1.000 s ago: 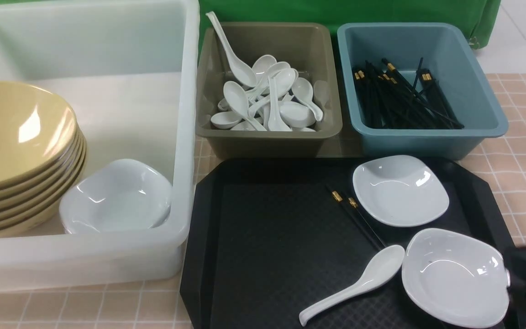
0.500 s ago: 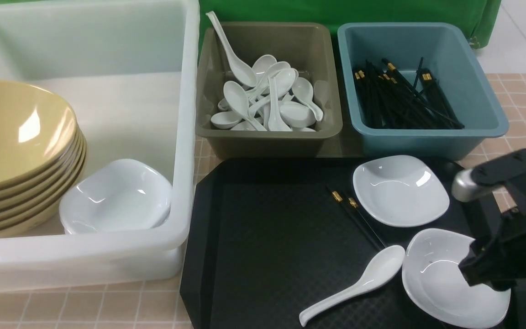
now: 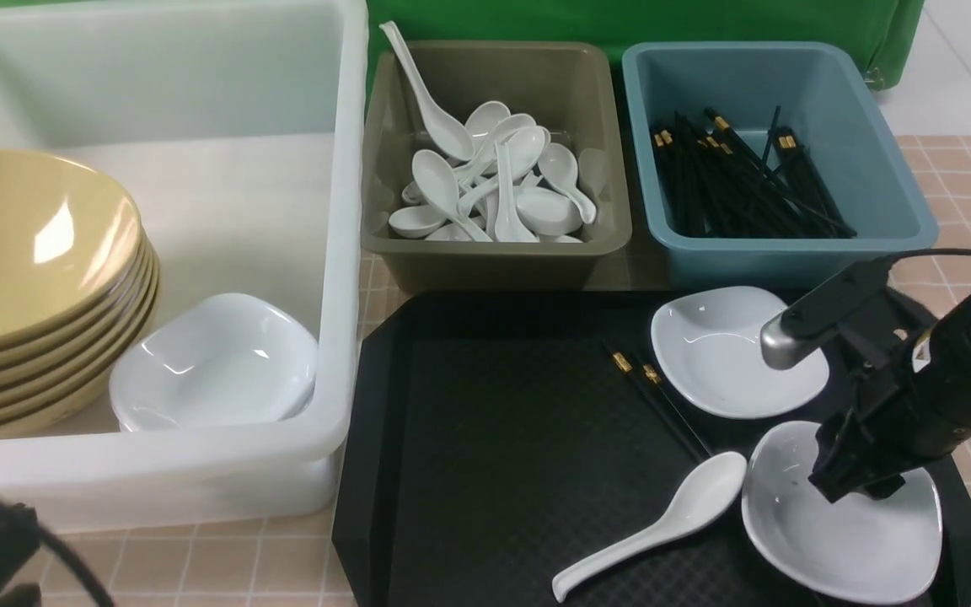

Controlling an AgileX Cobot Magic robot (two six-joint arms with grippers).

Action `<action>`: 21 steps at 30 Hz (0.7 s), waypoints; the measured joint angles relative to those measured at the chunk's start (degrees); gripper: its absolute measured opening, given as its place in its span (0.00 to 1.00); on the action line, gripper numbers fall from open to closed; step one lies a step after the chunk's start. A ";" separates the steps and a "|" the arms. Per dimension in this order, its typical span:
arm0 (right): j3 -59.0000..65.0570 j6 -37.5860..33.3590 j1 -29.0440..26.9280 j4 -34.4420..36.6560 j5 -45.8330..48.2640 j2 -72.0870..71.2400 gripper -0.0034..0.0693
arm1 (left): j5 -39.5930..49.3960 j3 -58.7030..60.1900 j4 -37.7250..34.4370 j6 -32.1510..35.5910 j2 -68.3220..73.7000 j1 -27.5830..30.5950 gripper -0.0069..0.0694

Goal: On brown table put chopsticks spoon bowls plates into blue grey white boxes.
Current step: 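Reach for and grasp the small white dish on the black tray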

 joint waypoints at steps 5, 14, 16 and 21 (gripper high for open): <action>-1.47 0.23 0.07 -0.19 0.82 2.06 0.62 | -7.03 3.60 0.38 0.00 -6.83 0.00 0.08; -9.19 4.11 0.07 -1.66 5.70 1.54 0.69 | -8.16 3.61 0.38 0.00 -7.89 0.00 0.08; -9.33 4.44 0.07 -2.89 4.06 1.81 0.73 | -8.32 3.61 0.38 0.00 -7.89 0.00 0.08; -9.52 4.62 0.07 -4.19 2.48 5.84 0.81 | -8.37 3.61 0.38 0.00 -7.89 0.00 0.08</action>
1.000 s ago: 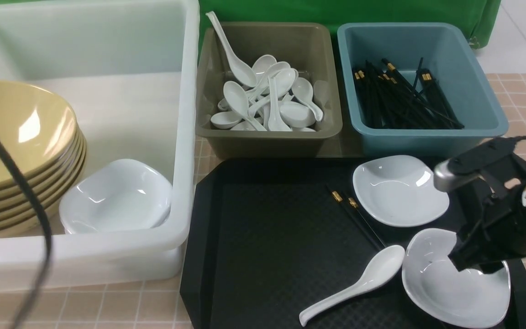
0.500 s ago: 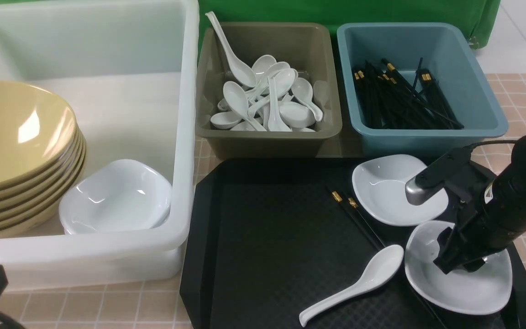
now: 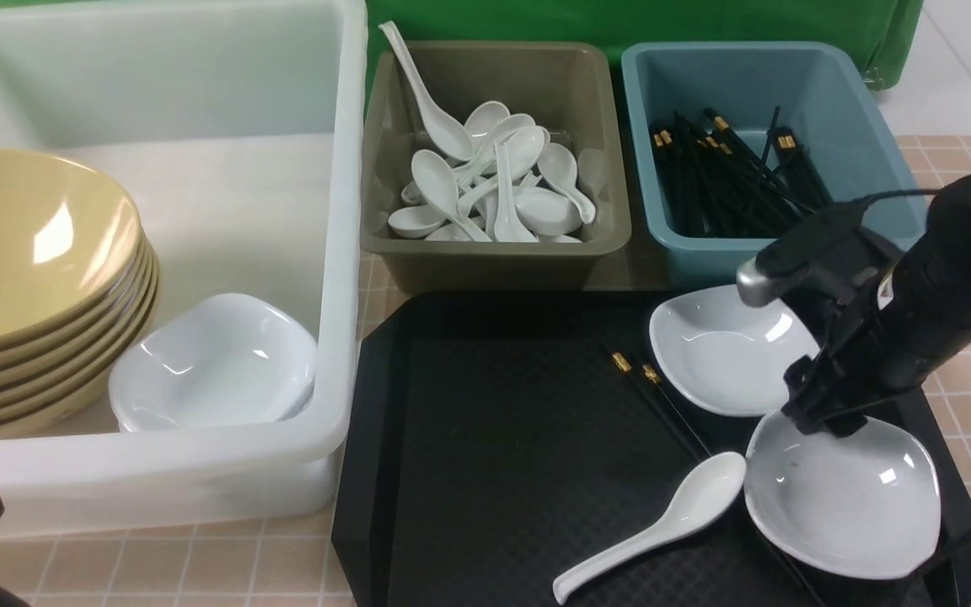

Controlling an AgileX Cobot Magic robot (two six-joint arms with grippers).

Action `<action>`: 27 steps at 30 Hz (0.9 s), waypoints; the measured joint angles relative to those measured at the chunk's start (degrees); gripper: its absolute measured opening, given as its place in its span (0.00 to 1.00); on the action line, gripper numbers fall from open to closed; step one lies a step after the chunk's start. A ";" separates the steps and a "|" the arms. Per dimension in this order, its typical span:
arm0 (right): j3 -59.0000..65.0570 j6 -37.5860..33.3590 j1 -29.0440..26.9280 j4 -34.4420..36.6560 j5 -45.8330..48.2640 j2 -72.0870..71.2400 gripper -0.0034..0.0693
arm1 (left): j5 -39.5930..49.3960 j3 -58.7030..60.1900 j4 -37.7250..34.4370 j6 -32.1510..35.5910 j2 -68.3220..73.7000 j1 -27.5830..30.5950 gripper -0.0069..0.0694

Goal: On brown table put chopsticks spoon bowls plates into blue grey white boxes.
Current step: 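Reach for and grasp the small white dish on the black tray, then place the white bowl into the white bin on top of the stacked bowls with the right gripper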

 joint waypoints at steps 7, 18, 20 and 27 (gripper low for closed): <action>-0.24 -0.37 0.00 1.85 6.87 3.31 0.67 | 0.00 0.00 0.00 0.00 0.00 0.00 0.08; -7.49 -2.43 0.00 4.28 19.29 -5.50 0.16 | 0.00 0.00 0.49 0.00 -0.07 0.00 0.08; -8.87 -2.49 0.00 4.11 21.06 -8.24 0.16 | 0.00 0.00 0.49 0.00 -0.07 0.00 0.08; -18.20 -6.45 0.96 17.53 24.27 -15.24 0.16 | 0.00 0.00 0.49 0.00 -0.07 0.00 0.08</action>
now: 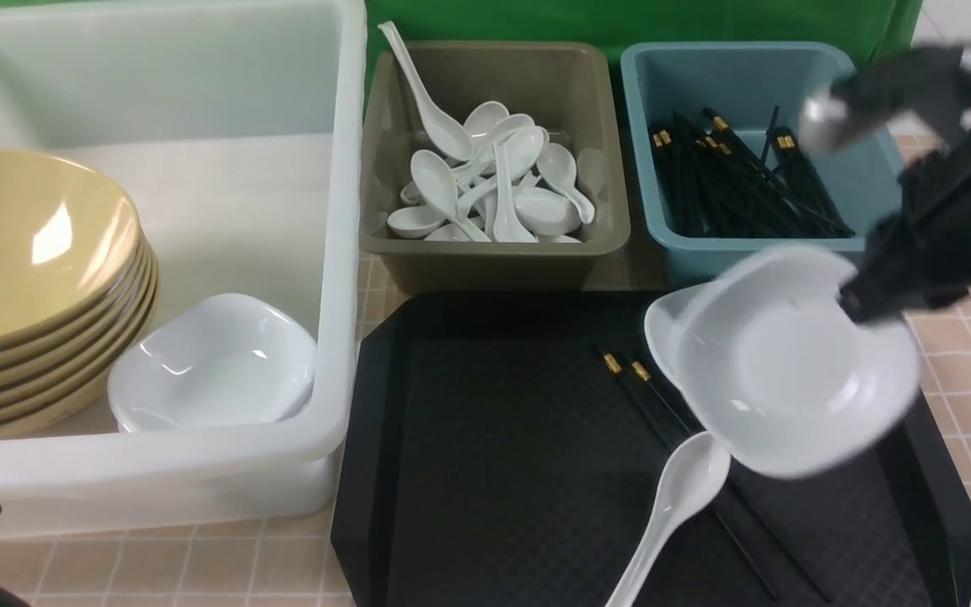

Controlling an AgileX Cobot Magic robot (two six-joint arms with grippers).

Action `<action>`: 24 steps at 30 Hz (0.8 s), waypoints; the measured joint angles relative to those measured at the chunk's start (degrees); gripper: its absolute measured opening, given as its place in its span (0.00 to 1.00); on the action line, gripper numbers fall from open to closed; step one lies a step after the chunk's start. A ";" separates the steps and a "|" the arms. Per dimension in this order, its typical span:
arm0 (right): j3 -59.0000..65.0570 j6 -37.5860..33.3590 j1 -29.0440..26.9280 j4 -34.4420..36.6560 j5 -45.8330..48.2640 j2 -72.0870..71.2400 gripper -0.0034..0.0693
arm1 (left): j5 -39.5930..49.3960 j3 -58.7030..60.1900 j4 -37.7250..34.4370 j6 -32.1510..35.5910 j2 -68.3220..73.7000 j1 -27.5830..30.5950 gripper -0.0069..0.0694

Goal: On brown table put chopsticks spoon bowls plates into blue grey white boxes.
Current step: 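Place the white bowl into the white bin on top of the stacked bowls with the right gripper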

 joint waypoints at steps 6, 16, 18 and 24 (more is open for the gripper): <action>-3.63 -16.62 9.97 27.40 -18.92 1.81 0.16 | -0.05 0.00 0.00 0.00 0.00 0.00 0.08; -7.98 -55.59 27.41 61.81 -45.57 24.08 0.16 | -0.05 0.05 0.00 0.00 0.00 0.00 0.08; -9.80 -58.34 28.49 62.45 -46.41 28.09 0.16 | 0.00 0.05 0.00 0.00 0.00 0.00 0.08; -14.95 -59.29 29.02 63.20 -46.93 36.32 0.22 | 0.00 0.05 0.00 0.00 0.00 0.00 0.08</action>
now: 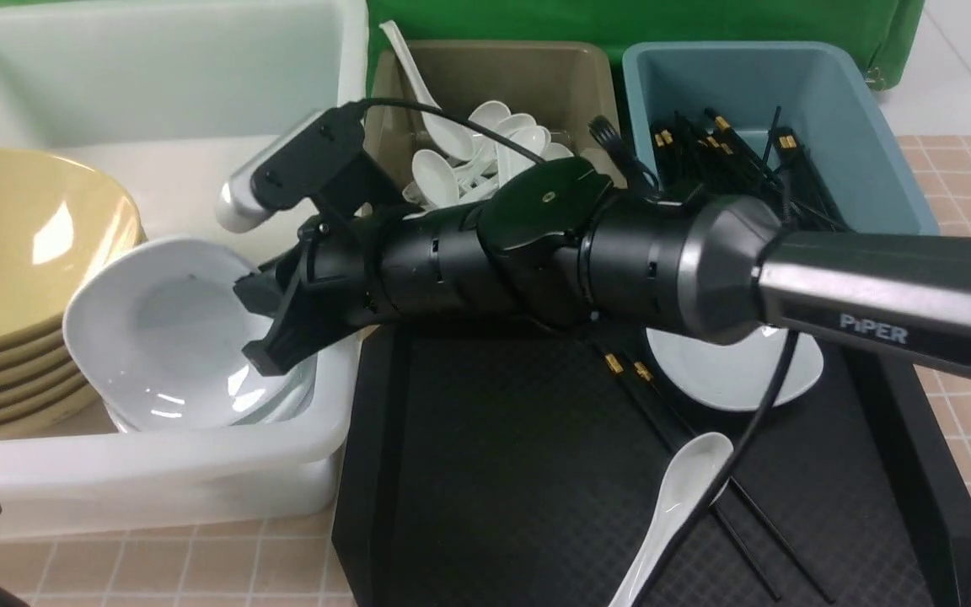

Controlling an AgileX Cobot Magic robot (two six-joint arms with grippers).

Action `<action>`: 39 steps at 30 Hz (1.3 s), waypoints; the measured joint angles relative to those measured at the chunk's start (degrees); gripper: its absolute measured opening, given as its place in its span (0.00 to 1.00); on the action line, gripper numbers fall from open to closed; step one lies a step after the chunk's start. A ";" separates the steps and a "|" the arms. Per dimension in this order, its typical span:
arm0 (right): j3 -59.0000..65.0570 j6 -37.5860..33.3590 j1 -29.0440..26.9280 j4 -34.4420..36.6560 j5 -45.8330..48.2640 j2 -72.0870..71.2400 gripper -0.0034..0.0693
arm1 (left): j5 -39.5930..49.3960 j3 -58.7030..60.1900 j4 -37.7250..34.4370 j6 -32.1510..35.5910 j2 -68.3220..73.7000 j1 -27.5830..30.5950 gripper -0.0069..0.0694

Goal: On brown table put chopsticks spoon bowls plates into blue grey white boxes.
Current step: 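Place the white bowl into the white bin on top of the stacked bowls with the right gripper, then reach for and grasp the small white dish on the black tray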

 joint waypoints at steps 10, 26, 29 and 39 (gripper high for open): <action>-0.31 5.25 -3.08 -9.64 4.66 -6.71 0.75 | -0.06 0.00 0.00 0.00 0.00 0.00 0.08; 15.14 56.63 -34.71 -60.07 32.51 -26.55 0.77 | -1.26 0.00 0.07 0.00 0.00 0.00 0.08; 24.17 59.15 -38.36 -59.61 24.36 -25.12 0.77 | -2.21 0.18 0.12 0.00 0.00 0.00 0.08; 31.68 58.61 -38.49 -48.70 8.64 -14.87 0.76 | -4.45 1.73 0.39 0.00 0.00 0.00 0.08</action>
